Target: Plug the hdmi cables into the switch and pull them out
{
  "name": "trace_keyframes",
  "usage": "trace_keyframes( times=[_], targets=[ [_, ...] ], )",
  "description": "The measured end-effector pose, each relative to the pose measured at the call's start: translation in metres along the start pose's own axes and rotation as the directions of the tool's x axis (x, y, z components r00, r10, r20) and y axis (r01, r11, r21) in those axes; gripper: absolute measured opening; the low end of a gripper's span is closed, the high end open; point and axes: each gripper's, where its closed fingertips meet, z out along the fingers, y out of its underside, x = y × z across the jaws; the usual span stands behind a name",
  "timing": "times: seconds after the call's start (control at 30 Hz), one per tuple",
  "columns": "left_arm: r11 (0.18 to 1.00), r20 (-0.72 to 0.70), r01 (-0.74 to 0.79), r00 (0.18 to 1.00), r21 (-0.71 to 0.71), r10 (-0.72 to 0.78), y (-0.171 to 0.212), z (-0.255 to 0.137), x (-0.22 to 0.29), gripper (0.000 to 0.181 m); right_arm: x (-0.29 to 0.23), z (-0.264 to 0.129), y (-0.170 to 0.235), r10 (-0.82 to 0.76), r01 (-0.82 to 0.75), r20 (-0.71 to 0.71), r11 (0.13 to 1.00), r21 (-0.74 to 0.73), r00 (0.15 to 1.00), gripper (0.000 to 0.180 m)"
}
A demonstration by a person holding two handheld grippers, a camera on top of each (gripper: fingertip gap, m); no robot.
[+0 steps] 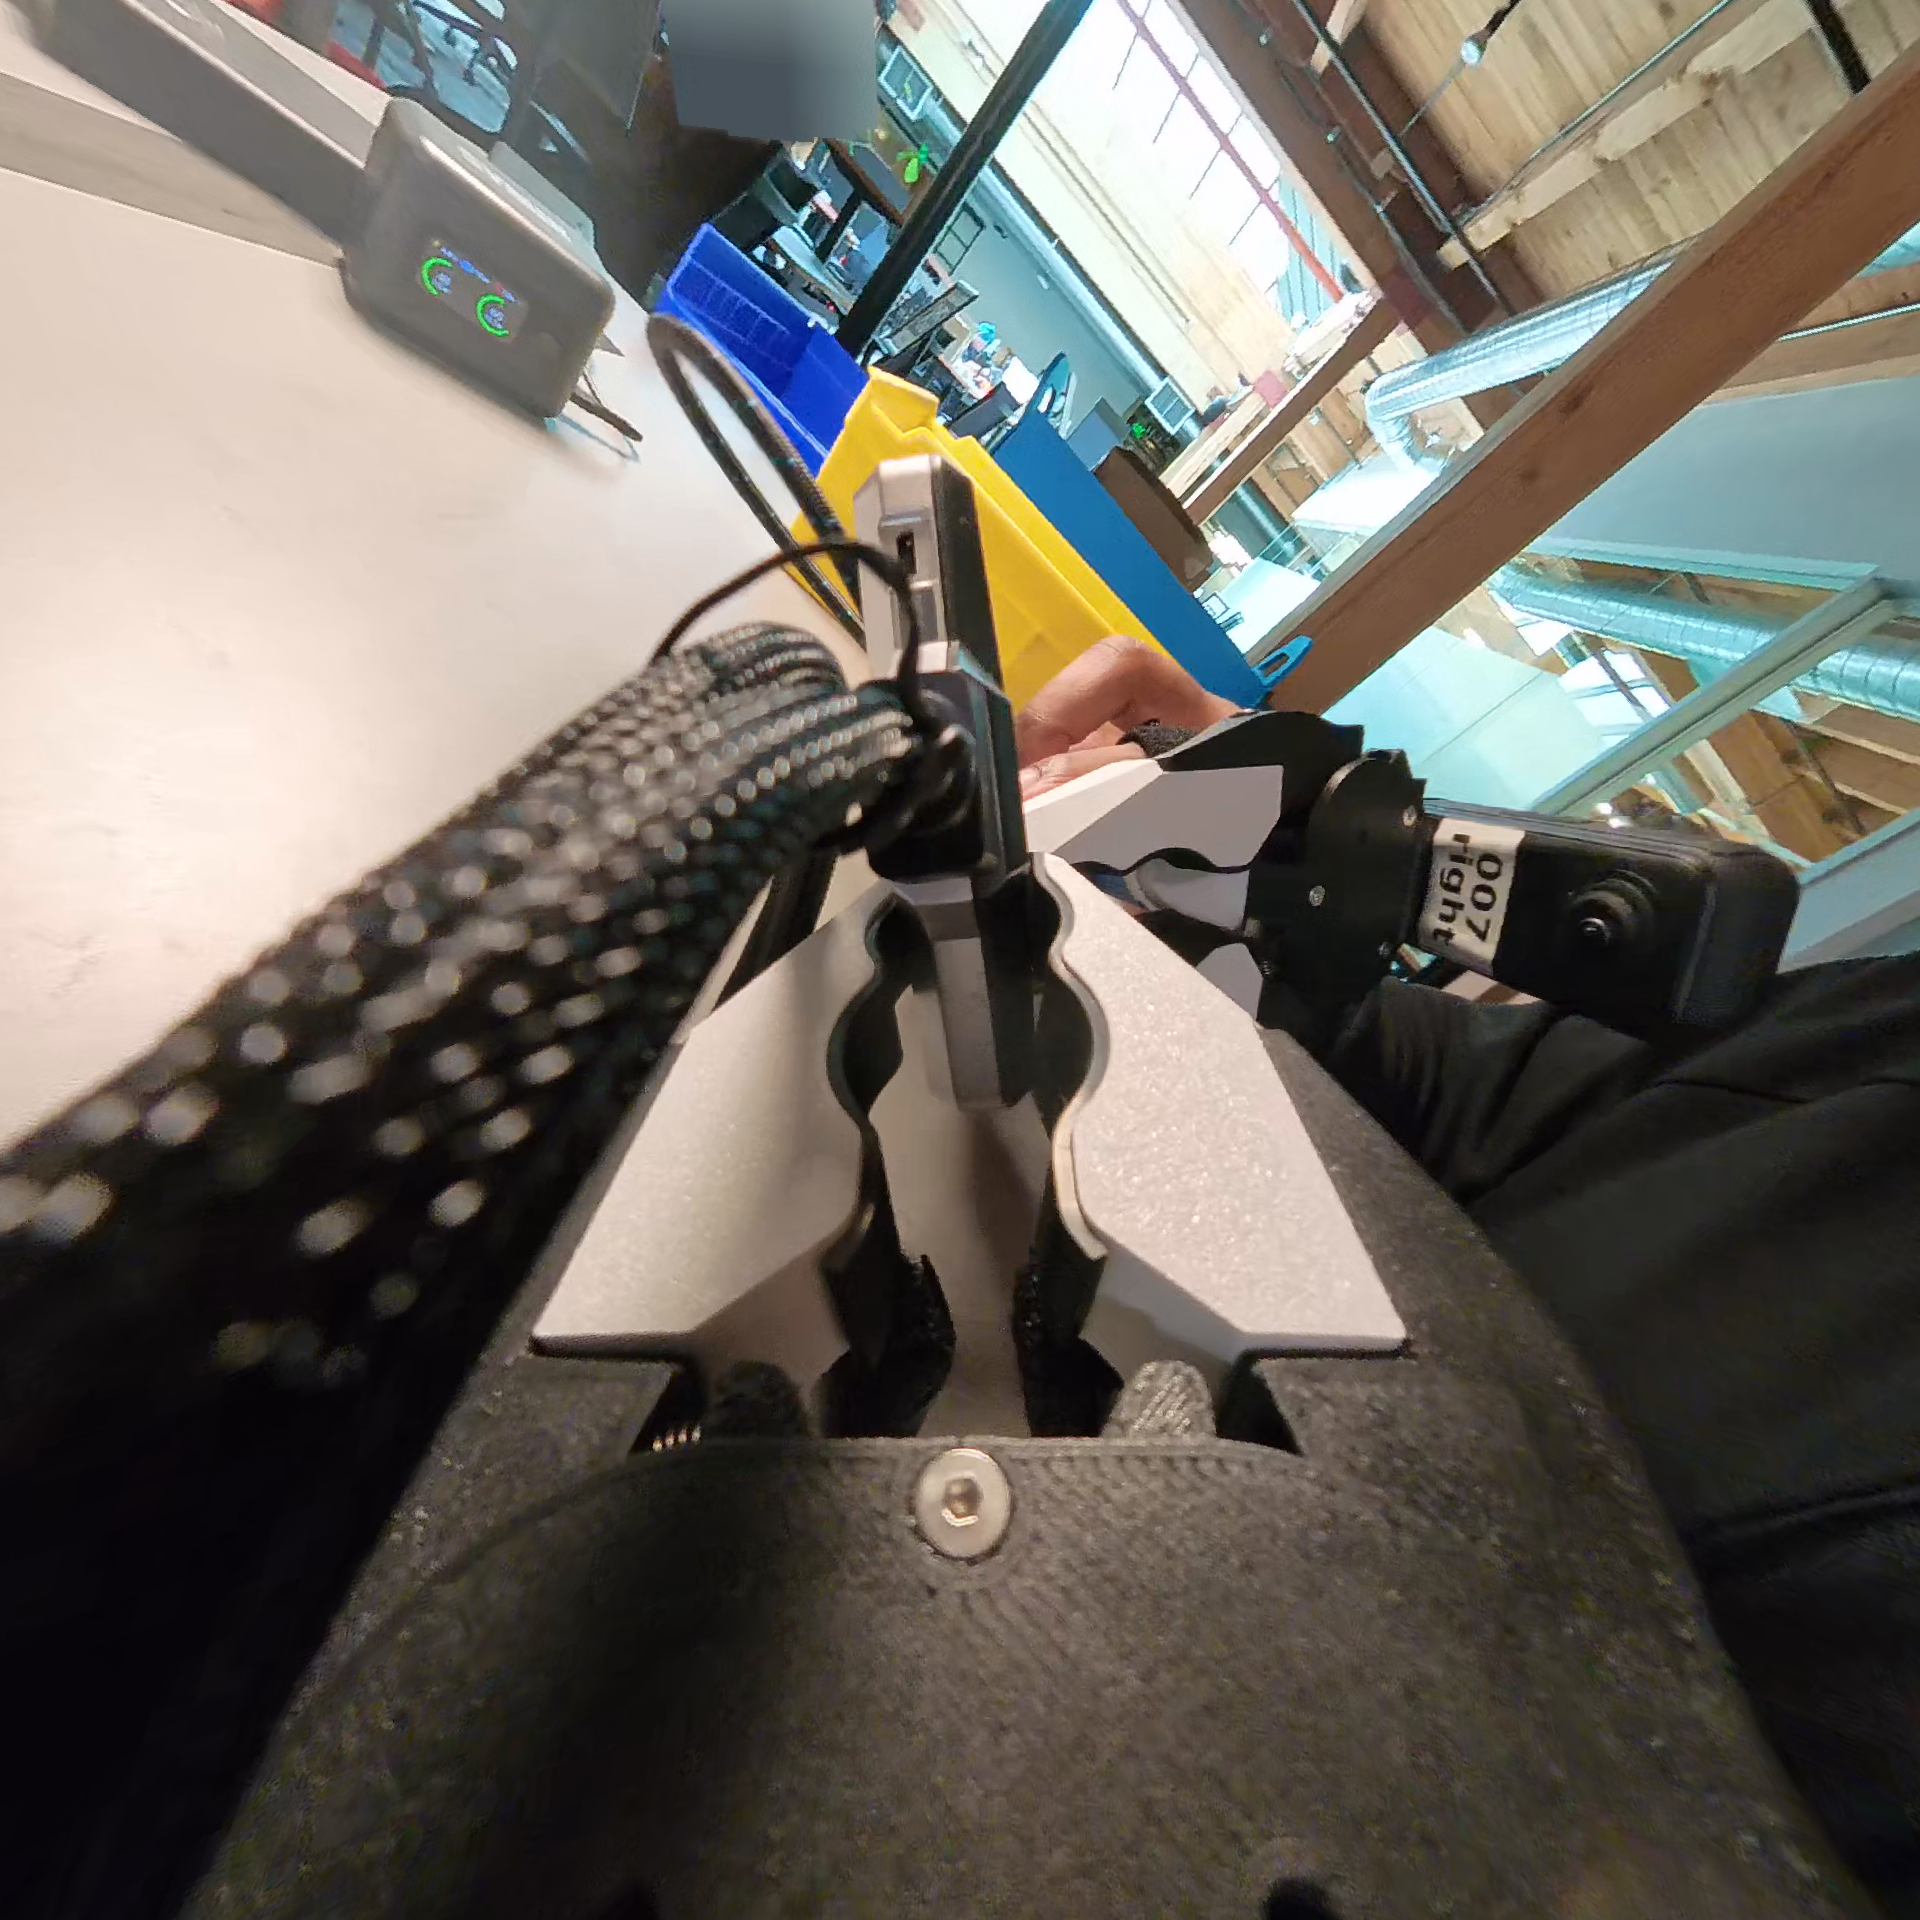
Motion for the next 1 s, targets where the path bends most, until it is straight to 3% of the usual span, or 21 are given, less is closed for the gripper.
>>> trace_keyframes(
  times=[0.1, 0.37, 0.63, 0.83, 0.93, 1.0],
  targets=[
    [1.000, -0.051, 0.011, 0.999, -0.018, -0.012, 0.001, 0.000, 0.006, 0.020, 0.001, -0.005, -0.003, 0.024, -0.025, 0.022, 0.999, 0.038, 0.999, 0.023],
    [0.995, -0.004, 0.101, 0.995, -0.013, -0.101, 0.008, 0.004, 0.004, 0.021, 0.007, -0.003, 0.002, -0.004, 0.004, -0.032, 1.000, 0.003, 0.999, 0.022],
    [0.996, -0.003, 0.070, 0.998, -0.058, -0.070, 0.015, 0.006, 0.006, 0.021, 0.000, -0.010, 0.004, -0.053, 0.052, 0.047, 0.999, 0.016, 0.998, 0.022],
    [0.999, 0.036, 0.044, 0.998, 0.019, -0.045, 0.004, 0.002, 0.002, 0.021, 0.007, -0.001, 0.003, 0.084, -0.087, -0.039, 0.994, -0.064, 0.996, 0.023],
    [0.999, 0.026, 0.052, 0.998, 0.006, -0.052, 0.006, 0.001, 0.003, 0.021, 0.002, -0.004, 0.003, -0.007, 0.007, -0.010, 1.000, -0.023, 1.000, 0.022],
    [0.999, 0.018, 0.036, 0.999, -0.011, -0.036, 0.009, 0.004, 0.005, 0.021, 0.003, -0.007, 0.003, 0.015, -0.015, 0.009, 1.000, -0.004, 1.000, 0.022]
  ],
)
